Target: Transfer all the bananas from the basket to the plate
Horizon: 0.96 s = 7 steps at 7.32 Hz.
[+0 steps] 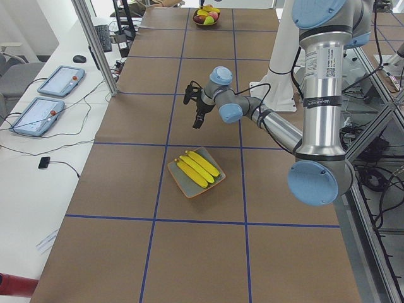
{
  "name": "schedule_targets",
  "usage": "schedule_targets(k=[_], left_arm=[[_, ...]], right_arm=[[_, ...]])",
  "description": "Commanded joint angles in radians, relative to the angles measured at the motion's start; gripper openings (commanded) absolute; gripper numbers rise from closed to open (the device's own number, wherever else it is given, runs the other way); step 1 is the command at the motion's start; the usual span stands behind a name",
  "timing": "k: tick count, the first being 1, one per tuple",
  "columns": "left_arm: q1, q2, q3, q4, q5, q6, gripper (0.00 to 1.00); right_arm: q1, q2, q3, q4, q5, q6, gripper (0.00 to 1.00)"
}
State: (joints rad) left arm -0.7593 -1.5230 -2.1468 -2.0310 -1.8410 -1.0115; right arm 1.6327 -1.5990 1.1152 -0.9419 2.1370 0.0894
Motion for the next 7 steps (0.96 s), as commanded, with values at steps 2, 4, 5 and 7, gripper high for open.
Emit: schedule_targets(k=[2,4,5,7], left_arm=[[0.000,-0.002,-0.019,0.000,0.002,0.001,1.00],[0.000,-0.002,-0.027,0.000,0.002,0.001,1.00],[-0.002,-0.002,-0.027,0.000,0.002,0.002,1.00],[0.000,-0.003,-0.028,0.000,0.002,0.002,1.00]], right_arm=[[-0.008,-0.006,-0.002,0.000,0.009,0.024,0.69],[-0.016,-0.009,-0.003,-0.002,0.026,0.026,0.67],[-0.019,-0.009,-0.003,-0.002,0.030,0.026,0.67],[-0.019,-0.012,-0.005,0.000,0.032,0.048,0.49]])
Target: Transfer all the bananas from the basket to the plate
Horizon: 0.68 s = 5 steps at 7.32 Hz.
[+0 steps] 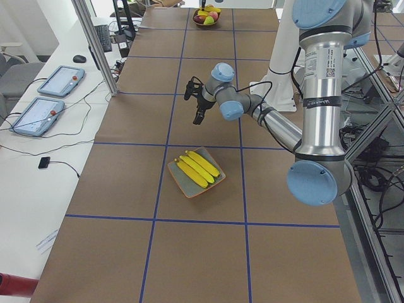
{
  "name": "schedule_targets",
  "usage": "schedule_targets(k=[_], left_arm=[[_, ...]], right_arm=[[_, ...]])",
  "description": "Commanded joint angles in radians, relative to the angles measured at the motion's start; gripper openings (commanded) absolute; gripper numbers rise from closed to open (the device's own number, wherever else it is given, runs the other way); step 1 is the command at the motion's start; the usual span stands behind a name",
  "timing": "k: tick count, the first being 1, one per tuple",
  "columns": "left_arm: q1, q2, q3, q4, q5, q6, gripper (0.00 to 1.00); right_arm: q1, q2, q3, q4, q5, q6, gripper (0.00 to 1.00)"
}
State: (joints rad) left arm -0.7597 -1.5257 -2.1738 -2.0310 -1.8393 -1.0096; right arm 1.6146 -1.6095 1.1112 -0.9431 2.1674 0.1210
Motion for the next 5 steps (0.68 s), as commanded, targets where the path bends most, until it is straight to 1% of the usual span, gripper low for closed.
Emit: schedule_targets(k=[1,2,4,5], left_arm=[[0.000,-0.001,-0.001,0.000,0.000,0.000,1.00],[0.000,-0.001,-0.001,0.000,0.000,0.000,1.00],[0.000,0.001,-0.001,0.000,0.000,0.000,1.00],[0.000,0.001,-0.001,0.000,0.000,0.000,1.00]], right_arm=[[-0.001,-0.001,-0.001,0.001,0.014,0.029,0.16],[-0.001,-0.001,0.002,0.001,0.014,0.028,0.00],[-0.001,-0.001,0.027,0.003,0.014,0.017,0.00],[0.001,-0.004,0.063,0.000,0.018,0.016,0.00]])
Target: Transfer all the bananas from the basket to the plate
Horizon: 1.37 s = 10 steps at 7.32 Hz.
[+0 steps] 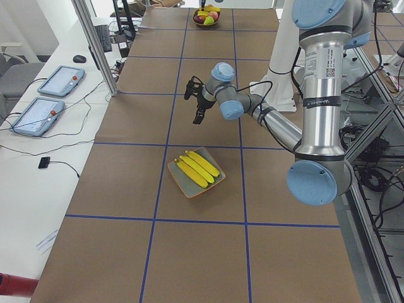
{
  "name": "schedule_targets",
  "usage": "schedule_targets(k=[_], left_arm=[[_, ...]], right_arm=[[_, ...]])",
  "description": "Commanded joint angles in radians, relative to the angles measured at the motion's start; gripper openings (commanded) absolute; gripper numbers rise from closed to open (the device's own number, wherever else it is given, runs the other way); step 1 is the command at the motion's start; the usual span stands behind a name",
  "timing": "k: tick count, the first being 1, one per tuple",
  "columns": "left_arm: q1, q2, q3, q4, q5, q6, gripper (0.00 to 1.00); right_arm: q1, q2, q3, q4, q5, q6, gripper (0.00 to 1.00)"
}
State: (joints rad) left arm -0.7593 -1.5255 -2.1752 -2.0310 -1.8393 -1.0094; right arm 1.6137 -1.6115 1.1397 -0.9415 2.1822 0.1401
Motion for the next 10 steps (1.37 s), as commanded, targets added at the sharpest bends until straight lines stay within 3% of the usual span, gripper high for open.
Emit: schedule_targets(k=[1,7,10], left_arm=[[0.000,0.001,0.000,0.000,0.000,0.000,1.00],[0.003,0.001,0.009,0.003,-0.005,-0.003,1.00],[0.003,0.001,0.014,0.003,-0.005,-0.003,1.00]], right_arm=[[0.002,-0.004,0.057,-0.008,0.005,-0.004,0.00],[0.040,0.004,0.123,-0.014,0.007,-0.011,0.00],[0.072,0.005,0.231,-0.167,0.007,-0.059,0.00]])
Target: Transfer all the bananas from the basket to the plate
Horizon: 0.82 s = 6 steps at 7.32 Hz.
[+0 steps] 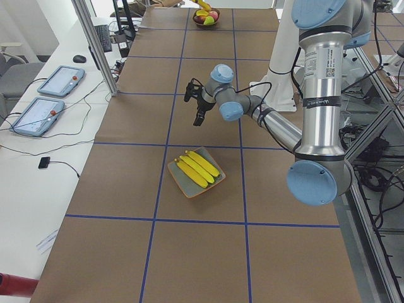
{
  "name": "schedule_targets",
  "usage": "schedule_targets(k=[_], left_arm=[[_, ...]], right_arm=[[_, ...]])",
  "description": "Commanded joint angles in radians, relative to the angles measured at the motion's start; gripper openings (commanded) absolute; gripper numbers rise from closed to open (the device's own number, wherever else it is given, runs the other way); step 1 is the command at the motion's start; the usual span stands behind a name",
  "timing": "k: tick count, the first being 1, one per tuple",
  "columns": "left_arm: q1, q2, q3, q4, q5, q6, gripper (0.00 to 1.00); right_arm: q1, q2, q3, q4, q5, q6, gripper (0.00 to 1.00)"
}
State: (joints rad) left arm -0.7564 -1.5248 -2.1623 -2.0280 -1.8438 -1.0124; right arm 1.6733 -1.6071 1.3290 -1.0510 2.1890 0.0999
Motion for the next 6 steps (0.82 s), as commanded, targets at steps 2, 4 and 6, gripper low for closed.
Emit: schedule_targets(k=[2,4,6], left_arm=[[0.000,0.000,0.001,0.000,-0.002,-0.002,1.00],[0.000,0.000,0.001,0.000,-0.002,-0.002,1.00],[0.000,0.002,0.001,0.002,-0.003,-0.002,1.00]], right_arm=[[0.013,0.012,0.051,-0.067,-0.002,-0.019,0.00],[0.013,0.027,0.058,-0.069,-0.002,-0.014,0.00],[0.013,0.042,0.067,-0.096,-0.002,-0.014,0.00]])
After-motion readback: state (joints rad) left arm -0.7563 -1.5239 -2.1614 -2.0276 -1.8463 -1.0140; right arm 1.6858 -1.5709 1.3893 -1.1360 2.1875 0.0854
